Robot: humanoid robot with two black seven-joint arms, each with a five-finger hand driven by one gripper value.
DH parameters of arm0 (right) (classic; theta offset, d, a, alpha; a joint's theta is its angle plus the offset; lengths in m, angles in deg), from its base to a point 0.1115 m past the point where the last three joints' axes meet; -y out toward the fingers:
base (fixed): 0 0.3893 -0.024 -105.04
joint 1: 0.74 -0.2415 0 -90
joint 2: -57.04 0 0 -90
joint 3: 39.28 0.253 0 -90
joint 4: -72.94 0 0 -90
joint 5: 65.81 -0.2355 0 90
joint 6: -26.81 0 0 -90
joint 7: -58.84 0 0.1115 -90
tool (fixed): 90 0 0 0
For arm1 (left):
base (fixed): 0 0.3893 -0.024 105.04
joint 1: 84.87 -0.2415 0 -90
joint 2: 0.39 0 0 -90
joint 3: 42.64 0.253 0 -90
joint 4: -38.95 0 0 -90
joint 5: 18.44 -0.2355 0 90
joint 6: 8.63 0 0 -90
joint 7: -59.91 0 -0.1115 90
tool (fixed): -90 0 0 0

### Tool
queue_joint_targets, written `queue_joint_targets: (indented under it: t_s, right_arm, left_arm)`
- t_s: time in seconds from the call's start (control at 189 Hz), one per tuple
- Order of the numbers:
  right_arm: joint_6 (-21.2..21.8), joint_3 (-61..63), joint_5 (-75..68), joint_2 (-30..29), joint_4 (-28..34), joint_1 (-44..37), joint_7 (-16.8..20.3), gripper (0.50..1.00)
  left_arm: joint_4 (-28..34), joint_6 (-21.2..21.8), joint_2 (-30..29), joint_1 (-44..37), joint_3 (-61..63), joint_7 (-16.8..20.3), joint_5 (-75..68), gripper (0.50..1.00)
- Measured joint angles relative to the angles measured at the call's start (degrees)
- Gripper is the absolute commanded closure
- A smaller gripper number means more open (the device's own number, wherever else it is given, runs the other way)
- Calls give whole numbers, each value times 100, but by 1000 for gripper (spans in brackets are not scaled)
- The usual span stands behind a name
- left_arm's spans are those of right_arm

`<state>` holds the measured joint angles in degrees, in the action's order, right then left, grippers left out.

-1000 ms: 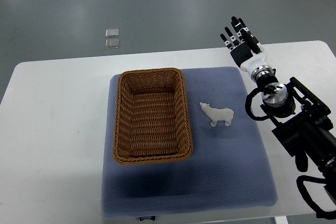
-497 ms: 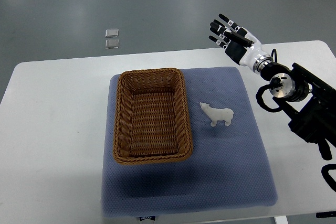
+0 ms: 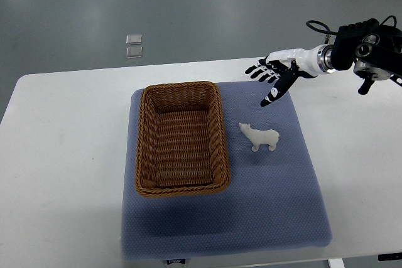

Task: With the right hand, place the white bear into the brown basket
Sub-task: 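Move the open right hand over the white bear figurine and lower it, then close the right hand's fingers around the white bear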

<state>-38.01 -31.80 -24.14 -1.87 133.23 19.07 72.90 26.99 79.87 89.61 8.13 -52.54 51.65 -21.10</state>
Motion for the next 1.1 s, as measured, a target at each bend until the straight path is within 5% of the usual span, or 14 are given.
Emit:
queue_joint_targets:
  t_s: [0.291,1.101]
  right_arm:
    - [-58,-699,7,133,526,-458,340,579]
    - [-639,-365,31,-253,532,689,206,587]
  left_arm:
    - [-70,0,0,14,5,0,0,500]
    - [-44,0,0,17,2,0,11,500]
